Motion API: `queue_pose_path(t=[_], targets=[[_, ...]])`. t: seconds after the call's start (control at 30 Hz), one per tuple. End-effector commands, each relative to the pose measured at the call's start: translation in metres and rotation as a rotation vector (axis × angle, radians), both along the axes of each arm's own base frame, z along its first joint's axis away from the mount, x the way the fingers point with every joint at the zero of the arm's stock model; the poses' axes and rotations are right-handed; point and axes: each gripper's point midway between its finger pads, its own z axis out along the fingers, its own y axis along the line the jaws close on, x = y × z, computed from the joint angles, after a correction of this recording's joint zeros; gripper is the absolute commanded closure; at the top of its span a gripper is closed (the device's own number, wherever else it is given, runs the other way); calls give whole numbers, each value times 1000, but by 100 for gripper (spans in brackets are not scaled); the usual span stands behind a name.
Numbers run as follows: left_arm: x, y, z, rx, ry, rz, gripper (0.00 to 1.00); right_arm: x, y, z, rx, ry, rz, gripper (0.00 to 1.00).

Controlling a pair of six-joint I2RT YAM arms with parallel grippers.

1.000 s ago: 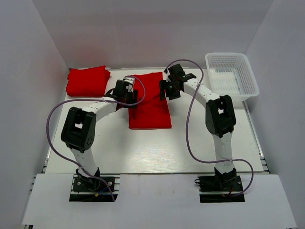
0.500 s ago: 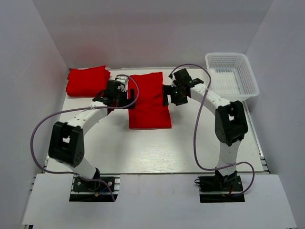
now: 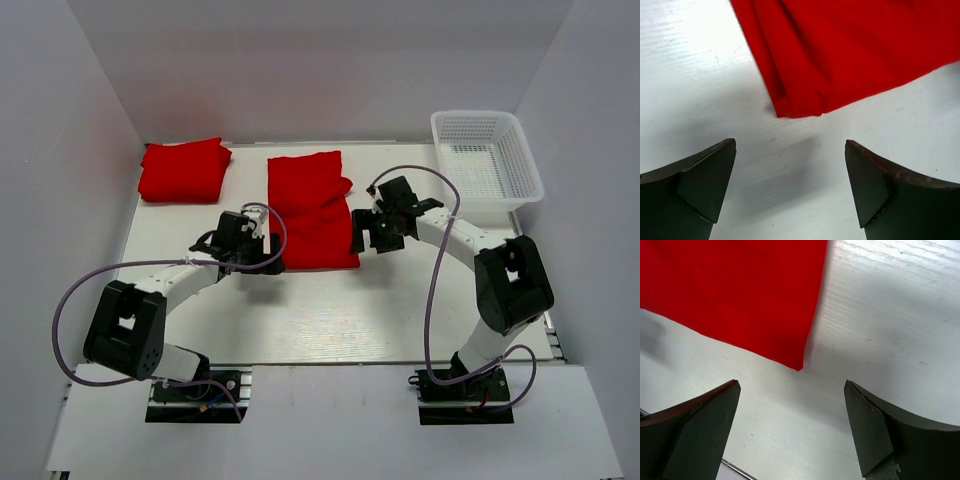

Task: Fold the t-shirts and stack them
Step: Fold the folded rectangular tshirt in 1/3 of the way, then grab one side of the 2/3 rectangular tshirt with both arms

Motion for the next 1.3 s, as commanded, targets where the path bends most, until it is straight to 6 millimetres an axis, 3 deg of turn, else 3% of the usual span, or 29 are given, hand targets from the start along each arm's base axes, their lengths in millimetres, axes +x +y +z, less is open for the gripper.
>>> queue_pose_path(t=[0.0, 0.37, 0.77, 0.93, 1.0, 1.03, 1.07, 1.1, 1.13, 1.17, 1.2, 1.27], targets=[[7, -12, 21, -70, -125, -44, 0, 5, 19, 11, 81, -48, 24, 10], [16, -15, 6, -62, -152, -72, 18, 2, 33, -9, 84, 8, 48, 18], [10, -21, -21, -72, -95, -112, 20, -3, 32, -39, 45, 75, 45, 18], [10, -26, -29, -93, -88, -132, 43, -4, 33, -48, 48, 98, 45, 40], [11, -28, -30, -104, -91, -141, 63, -6, 33, -51, 48, 109, 46, 50], [10, -28, -34, -101, -79, -141, 70, -7, 33, -52, 49, 115, 48, 62], [9, -29, -34, -108, -77, -147, 78, -9, 34, -51, 55, 120, 52, 68], [11, -32, -30, -118, -83, -155, 92, -10, 35, -51, 53, 121, 54, 74], [9, -31, -32, -115, -75, -154, 100, -10, 35, -51, 54, 123, 55, 86], [9, -31, -32, -115, -75, -154, 100, -10, 34, -47, 53, 115, 54, 96], [7, -30, -28, -118, -85, -155, 100, -12, 32, -47, 45, 121, 52, 100], [4, -28, -17, -131, -92, -126, 100, -12, 29, -39, 40, 102, 45, 100]])
